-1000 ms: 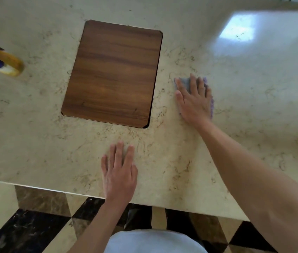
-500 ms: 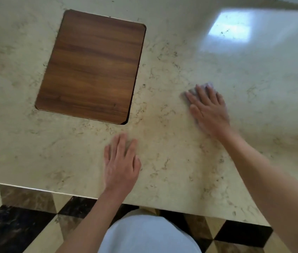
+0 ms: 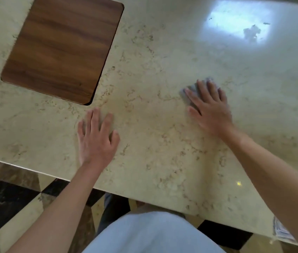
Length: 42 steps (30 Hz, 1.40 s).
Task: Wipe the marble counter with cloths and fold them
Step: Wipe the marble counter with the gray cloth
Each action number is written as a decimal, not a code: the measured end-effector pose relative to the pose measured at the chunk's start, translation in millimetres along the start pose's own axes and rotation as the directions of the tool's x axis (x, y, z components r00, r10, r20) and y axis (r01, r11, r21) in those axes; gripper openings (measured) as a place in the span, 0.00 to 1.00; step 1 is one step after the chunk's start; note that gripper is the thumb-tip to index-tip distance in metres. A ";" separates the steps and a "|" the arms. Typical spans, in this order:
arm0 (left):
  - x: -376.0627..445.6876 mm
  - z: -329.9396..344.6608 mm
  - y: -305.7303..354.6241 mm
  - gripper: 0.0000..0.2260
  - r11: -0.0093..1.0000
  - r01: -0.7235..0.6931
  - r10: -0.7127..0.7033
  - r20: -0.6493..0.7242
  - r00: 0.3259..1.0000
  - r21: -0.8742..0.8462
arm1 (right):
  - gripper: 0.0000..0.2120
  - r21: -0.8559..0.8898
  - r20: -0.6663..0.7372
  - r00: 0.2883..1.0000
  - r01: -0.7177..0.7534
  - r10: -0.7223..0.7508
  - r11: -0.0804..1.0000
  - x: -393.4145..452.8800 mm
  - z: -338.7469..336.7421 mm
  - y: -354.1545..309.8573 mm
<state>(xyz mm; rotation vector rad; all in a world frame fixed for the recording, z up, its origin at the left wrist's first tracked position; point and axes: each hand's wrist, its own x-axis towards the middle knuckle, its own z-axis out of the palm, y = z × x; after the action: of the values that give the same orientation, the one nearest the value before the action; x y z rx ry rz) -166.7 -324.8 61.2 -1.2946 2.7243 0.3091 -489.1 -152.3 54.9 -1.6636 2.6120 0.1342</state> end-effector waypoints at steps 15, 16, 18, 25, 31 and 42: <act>0.0 -4.5 5.8 0.23 1.000 0.016 -0.016 -0.033 0.999 -0.005 | 0.27 0.088 0.121 0.991 0.051 -0.061 0.995 -31.2 -6.4 -16.5; 0.2 -4.8 6.2 0.23 1.000 0.014 -0.014 -0.036 0.999 -0.007 | 0.27 0.092 0.100 0.992 -0.089 0.080 0.992 -12.6 -10.4 -5.2; 0.5 -4.6 6.3 0.23 1.000 0.006 -0.006 -0.038 0.999 -0.013 | 0.29 0.120 0.058 0.979 -0.203 0.198 0.972 11.0 -15.7 -29.0; 1.8 -3.4 1.1 0.24 0.999 -0.027 0.026 -0.043 0.999 -0.022 | 0.26 0.303 0.127 0.833 0.485 -0.539 0.821 -156.0 -14.7 -192.5; -0.7 -1.6 3.9 0.23 0.999 -0.016 0.015 -0.049 0.999 -0.029 | 0.26 0.106 0.146 0.989 0.019 -0.034 0.994 -130.1 5.5 -13.3; -0.1 1.3 23.1 0.24 0.972 0.110 -0.125 -0.061 0.990 -0.208 | 0.24 0.362 0.119 0.888 0.377 -0.443 0.853 -139.9 -12.2 -168.2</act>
<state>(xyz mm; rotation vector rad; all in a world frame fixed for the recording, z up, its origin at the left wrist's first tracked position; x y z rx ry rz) -184.6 -310.2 63.1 -1.5409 2.7197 0.5522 -277.4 -97.9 70.0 -1.9157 1.9450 -0.1398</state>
